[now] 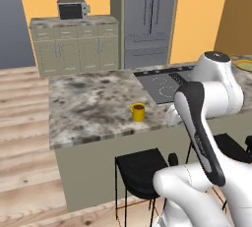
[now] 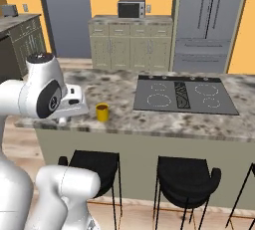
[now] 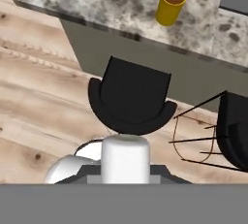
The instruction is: Pick up the marshmallow and place it in the cup of hot chocolate on the dining counter.
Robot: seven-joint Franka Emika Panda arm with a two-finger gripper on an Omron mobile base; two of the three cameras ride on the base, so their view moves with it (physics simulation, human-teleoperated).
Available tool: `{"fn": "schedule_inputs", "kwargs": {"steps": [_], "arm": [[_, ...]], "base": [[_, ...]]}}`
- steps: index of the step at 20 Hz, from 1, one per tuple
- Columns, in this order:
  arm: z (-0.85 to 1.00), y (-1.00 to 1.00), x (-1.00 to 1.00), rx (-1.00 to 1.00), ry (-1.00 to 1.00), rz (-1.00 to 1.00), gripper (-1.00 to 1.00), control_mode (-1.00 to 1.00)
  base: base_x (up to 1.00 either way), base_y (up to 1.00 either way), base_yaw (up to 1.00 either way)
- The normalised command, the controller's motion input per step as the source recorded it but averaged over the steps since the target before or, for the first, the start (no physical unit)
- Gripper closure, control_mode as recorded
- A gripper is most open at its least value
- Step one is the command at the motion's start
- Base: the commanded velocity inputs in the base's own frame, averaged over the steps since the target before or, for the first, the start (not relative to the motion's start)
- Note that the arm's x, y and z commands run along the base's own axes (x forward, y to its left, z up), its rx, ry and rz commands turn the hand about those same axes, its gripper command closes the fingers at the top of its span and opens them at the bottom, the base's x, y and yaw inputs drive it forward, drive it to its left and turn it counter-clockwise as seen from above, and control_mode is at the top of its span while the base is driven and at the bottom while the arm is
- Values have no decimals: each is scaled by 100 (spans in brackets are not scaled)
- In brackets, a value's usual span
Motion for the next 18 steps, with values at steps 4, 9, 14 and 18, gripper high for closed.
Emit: {"fn": "schedule_inputs", "kwargs": {"steps": [4, 9, 14, 18], "arm": [[-10, 4, 81, 0, 16, 0, 100, -100], [-25, 5, 65, 0, 0, 0, 100, -100], [-30, 0, 77, 0, 0, 0, 100, -100], [-24, 0, 71, 0, 3, 0, 100, -100]], "base": [[0, 0, 0], [0, 0, 0], [0, 0, 0], [0, 0, 0]]}}
